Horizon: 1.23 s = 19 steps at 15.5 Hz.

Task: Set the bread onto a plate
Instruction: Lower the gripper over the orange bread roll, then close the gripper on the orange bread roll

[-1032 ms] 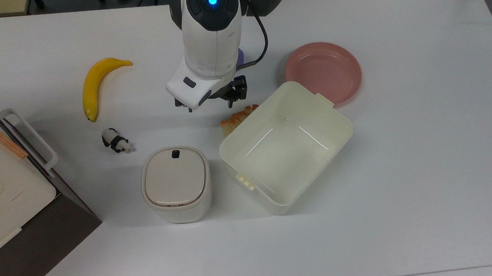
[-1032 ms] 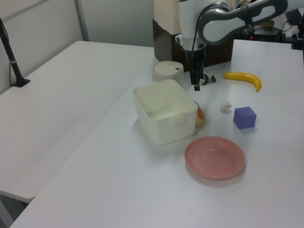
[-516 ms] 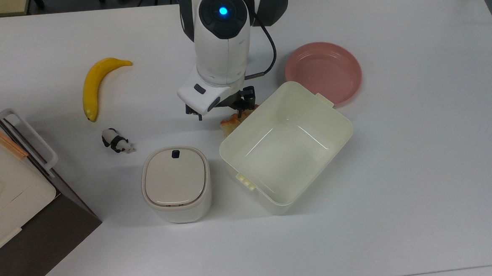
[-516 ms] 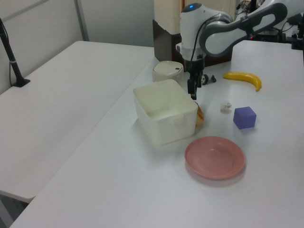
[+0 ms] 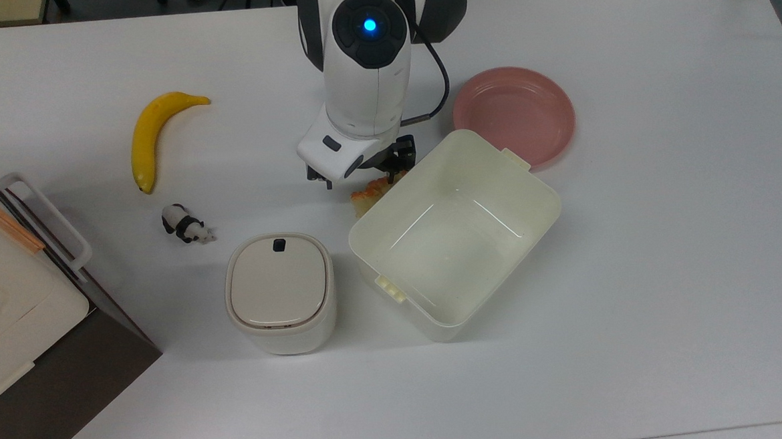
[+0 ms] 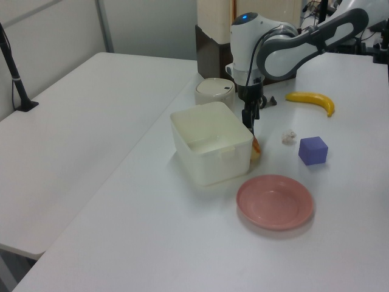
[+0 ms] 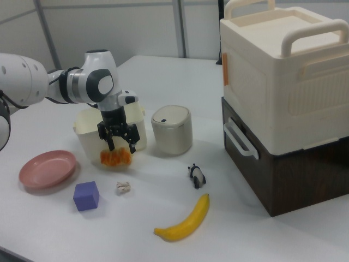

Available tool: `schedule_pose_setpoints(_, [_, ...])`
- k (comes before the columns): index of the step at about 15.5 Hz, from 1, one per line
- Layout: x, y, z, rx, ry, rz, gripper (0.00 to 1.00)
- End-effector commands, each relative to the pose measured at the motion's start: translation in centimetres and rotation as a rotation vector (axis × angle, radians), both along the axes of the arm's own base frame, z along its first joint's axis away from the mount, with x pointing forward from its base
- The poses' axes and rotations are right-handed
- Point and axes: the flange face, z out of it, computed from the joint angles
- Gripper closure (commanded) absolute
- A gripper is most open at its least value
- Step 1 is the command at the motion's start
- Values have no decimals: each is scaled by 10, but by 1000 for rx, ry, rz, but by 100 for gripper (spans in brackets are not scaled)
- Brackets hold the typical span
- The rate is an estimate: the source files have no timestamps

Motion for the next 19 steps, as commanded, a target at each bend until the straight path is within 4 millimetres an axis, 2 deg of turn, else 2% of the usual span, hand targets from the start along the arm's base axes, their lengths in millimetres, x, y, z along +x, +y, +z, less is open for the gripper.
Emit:
schedule_pose_setpoints(1, [-5,5,-13,5,2,-18,6])
schedule_pose_setpoints(5, [1,5,-18,69,-12,-41,5])
schedule_pose_setpoints(9, [6,0,-10,95,-30,-55,5])
schedule_pose_setpoints(16, [7,-2,-14,138,-20,-89,5])
schedule_pose_setpoints(19, [8,0,-23,152,-7,-92,5])
